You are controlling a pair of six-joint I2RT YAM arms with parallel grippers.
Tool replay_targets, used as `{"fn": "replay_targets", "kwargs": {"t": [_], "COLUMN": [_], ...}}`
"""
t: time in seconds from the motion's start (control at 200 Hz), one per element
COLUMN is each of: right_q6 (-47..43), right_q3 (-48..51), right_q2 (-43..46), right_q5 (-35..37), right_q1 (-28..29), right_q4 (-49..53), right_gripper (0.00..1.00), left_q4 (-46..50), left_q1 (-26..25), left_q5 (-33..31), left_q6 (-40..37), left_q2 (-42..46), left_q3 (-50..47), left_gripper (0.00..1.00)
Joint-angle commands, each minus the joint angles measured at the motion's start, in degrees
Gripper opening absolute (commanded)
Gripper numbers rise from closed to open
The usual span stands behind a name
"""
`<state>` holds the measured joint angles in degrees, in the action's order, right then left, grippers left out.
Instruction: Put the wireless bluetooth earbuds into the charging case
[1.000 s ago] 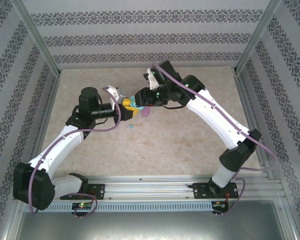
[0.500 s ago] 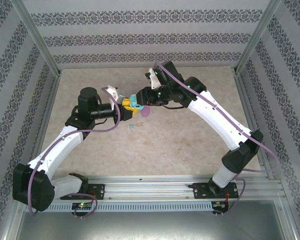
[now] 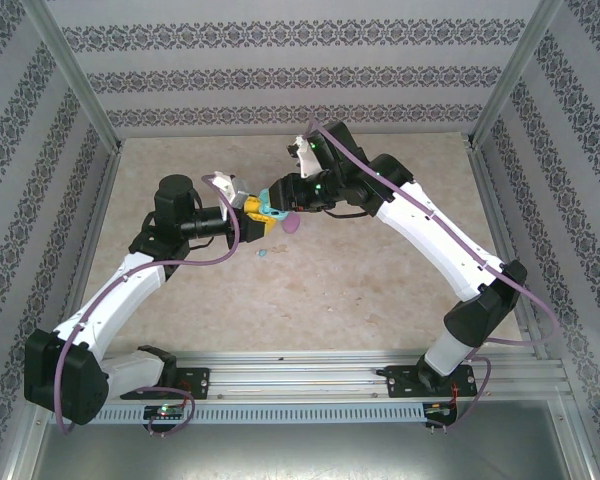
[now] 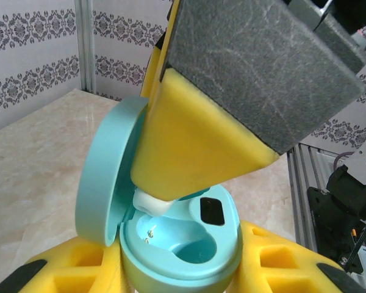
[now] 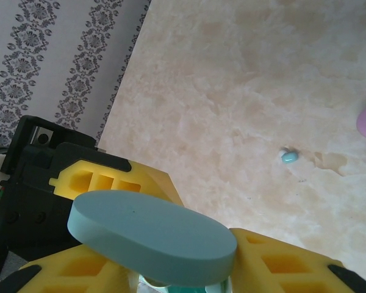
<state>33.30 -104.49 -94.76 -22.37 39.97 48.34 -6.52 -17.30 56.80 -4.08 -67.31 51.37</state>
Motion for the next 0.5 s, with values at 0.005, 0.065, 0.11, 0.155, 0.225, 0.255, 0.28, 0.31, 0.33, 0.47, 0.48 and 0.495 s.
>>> {"fn": "replay_targets", "kwargs": {"t": [0.005, 0.065, 0.11, 0.155, 0.225, 0.255, 0.28, 0.31, 0.33, 0.47, 0.48, 0.495], "right_q6": [1.5, 1.61, 1.68, 1.8, 1.93, 1.91, 1.94, 1.95, 1.88, 1.74, 1.7, 1.65], "right_q3": [0.51, 0.17, 0.07, -0.01, -0.24, -0.4, -0.57, -0.76, -0.93, -1.7, -1.75, -1.77], "right_q2": [0.97, 0.97, 1.17, 1.33, 1.3, 1.29, 1.25, 1.22, 1.24, 1.06, 1.09, 1.16], "right_q5": [-2.3, -2.37, -2.23, -1.99, -1.54, -1.37, -1.21, -1.18, -1.11, -0.68, -0.66, -0.58], "right_q1": [0.62, 0.57, 0.56, 0.62, 0.61, 0.6, 0.56, 0.56, 0.62, 0.56, 0.55, 0.61], "right_q4": [-1.4, -1.33, -1.22, -1.06, -0.66, -0.39, -0.2, -0.04, 0.15, 1.33, 1.39, 1.62], "right_gripper": [0.41, 0.41, 0.42, 0.42, 0.42, 0.42, 0.42, 0.42, 0.41, 0.41, 0.41, 0.41], "left_q4": [-3.1, -2.97, -2.97, -2.95, -2.97, -2.95, -2.95, -2.97, -2.97, -2.97, -2.97, -2.92], "left_q1": [-0.72, -0.74, -0.78, -0.75, -0.74, -0.73, -0.74, -0.77, -0.73, -0.72, -0.72, -0.72], "left_q5": [2.09, 2.1, 2.01, 1.97, 1.92, 1.92, 1.92, 1.92, 1.92, 1.83, 1.76, 1.74], "left_q6": [-0.84, -0.93, -0.93, -0.94, -0.93, -0.93, -0.93, -1.01, -1.02, -1.02, -1.07, -1.05], "left_q2": [1.4, 1.42, 1.41, 1.44, 1.48, 1.41, 1.45, 1.47, 1.41, 1.48, 1.48, 1.47], "left_q3": [1.43, 1.28, 1.27, 1.21, 1.21, 1.25, 1.2, 1.22, 1.15, 1.01, 1.07, 1.04], "left_gripper": [0.06, 0.06, 0.06, 0.06, 0.06, 0.06, 0.06, 0.06, 0.06, 0.06, 0.06, 0.06]}}
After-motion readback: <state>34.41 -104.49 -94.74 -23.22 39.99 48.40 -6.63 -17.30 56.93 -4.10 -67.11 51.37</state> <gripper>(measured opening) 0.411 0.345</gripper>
